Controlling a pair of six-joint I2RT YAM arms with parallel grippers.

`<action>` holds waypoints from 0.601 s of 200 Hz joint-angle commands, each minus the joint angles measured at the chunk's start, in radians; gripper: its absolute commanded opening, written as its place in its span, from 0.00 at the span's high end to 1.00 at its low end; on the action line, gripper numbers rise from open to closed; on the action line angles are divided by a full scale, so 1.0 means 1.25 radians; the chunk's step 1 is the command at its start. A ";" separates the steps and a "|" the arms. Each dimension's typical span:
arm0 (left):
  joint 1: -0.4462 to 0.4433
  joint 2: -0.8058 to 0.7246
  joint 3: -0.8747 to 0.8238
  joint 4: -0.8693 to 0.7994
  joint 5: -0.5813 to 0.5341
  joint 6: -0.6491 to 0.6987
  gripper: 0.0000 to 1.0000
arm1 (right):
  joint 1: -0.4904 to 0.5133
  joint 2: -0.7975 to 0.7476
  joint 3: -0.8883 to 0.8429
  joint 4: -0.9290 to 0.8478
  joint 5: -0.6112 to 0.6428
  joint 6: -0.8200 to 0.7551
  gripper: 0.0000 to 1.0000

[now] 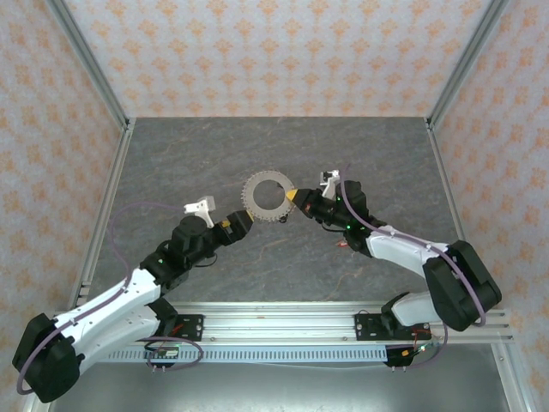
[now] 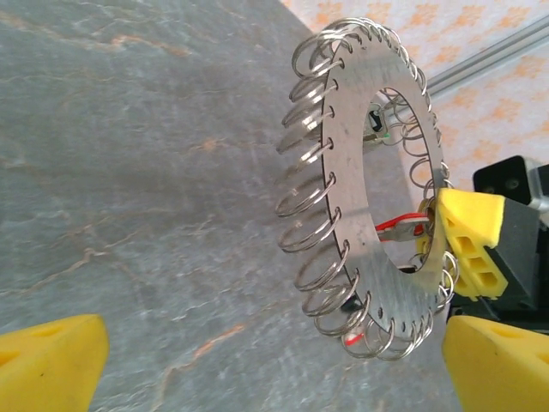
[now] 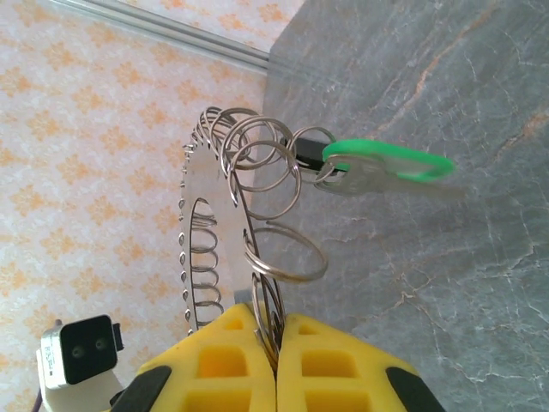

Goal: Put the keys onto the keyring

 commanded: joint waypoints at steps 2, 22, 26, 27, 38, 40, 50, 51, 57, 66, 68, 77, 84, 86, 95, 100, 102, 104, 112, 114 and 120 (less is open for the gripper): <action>0.003 0.026 0.038 0.098 0.017 -0.019 0.00 | 0.008 -0.036 -0.012 0.070 0.033 0.022 1.00; 0.004 0.062 0.047 0.161 0.023 -0.038 0.01 | 0.013 -0.046 -0.015 0.080 0.034 0.031 1.00; 0.003 0.071 0.052 0.172 0.025 -0.042 0.02 | 0.015 -0.048 -0.016 0.084 0.035 0.034 1.00; 0.003 0.075 0.052 0.174 0.026 -0.043 0.02 | 0.014 -0.049 -0.016 0.084 0.035 0.034 1.00; 0.003 0.105 0.067 0.203 0.039 -0.050 0.05 | 0.015 -0.051 -0.018 0.092 0.033 0.041 0.99; 0.003 0.112 0.070 0.208 0.042 -0.052 0.06 | 0.015 -0.052 -0.017 0.094 0.031 0.043 0.99; 0.004 0.141 0.087 0.227 0.055 -0.063 0.13 | 0.016 -0.052 -0.017 0.099 0.030 0.047 0.99; 0.004 0.144 0.089 0.228 0.057 -0.064 0.13 | 0.016 -0.052 -0.017 0.100 0.029 0.048 0.99; 0.003 0.160 0.097 0.240 0.060 -0.071 0.19 | 0.016 -0.054 -0.017 0.104 0.027 0.050 0.99; 0.003 0.177 0.105 0.257 0.059 -0.080 0.27 | 0.016 -0.055 -0.018 0.109 0.026 0.053 0.99; 0.003 0.180 0.105 0.260 0.058 -0.083 0.28 | 0.017 -0.056 -0.018 0.109 0.027 0.054 0.99; 0.003 0.189 0.109 0.272 0.049 -0.090 0.34 | 0.016 -0.057 -0.019 0.110 0.027 0.057 0.98; 0.003 0.193 0.114 0.266 0.042 -0.093 0.37 | 0.017 -0.059 -0.020 0.114 0.026 0.059 0.98; 0.003 0.194 0.118 0.263 0.040 -0.094 0.37 | 0.017 -0.059 -0.021 0.115 0.025 0.059 0.98; 0.003 0.199 0.129 0.251 0.039 -0.087 0.39 | 0.017 -0.060 -0.022 0.120 0.020 0.062 0.98; 0.003 0.203 0.133 0.252 0.043 -0.085 0.41 | 0.018 -0.061 -0.023 0.123 0.019 0.063 0.97; 0.003 0.206 0.135 0.253 0.044 -0.086 0.42 | 0.017 -0.061 -0.023 0.124 0.018 0.062 0.97; 0.003 0.207 0.136 0.254 0.045 -0.086 0.43 | 0.016 -0.062 -0.023 0.124 0.016 0.062 0.97; 0.003 0.213 0.138 0.263 0.048 -0.092 0.47 | 0.017 -0.064 -0.024 0.125 0.014 0.060 0.96; 0.003 0.216 0.138 0.266 0.048 -0.093 0.48 | 0.018 -0.064 -0.024 0.125 0.014 0.060 0.96; 0.003 0.219 0.137 0.273 0.046 -0.097 0.52 | 0.017 -0.065 -0.025 0.124 0.013 0.059 0.96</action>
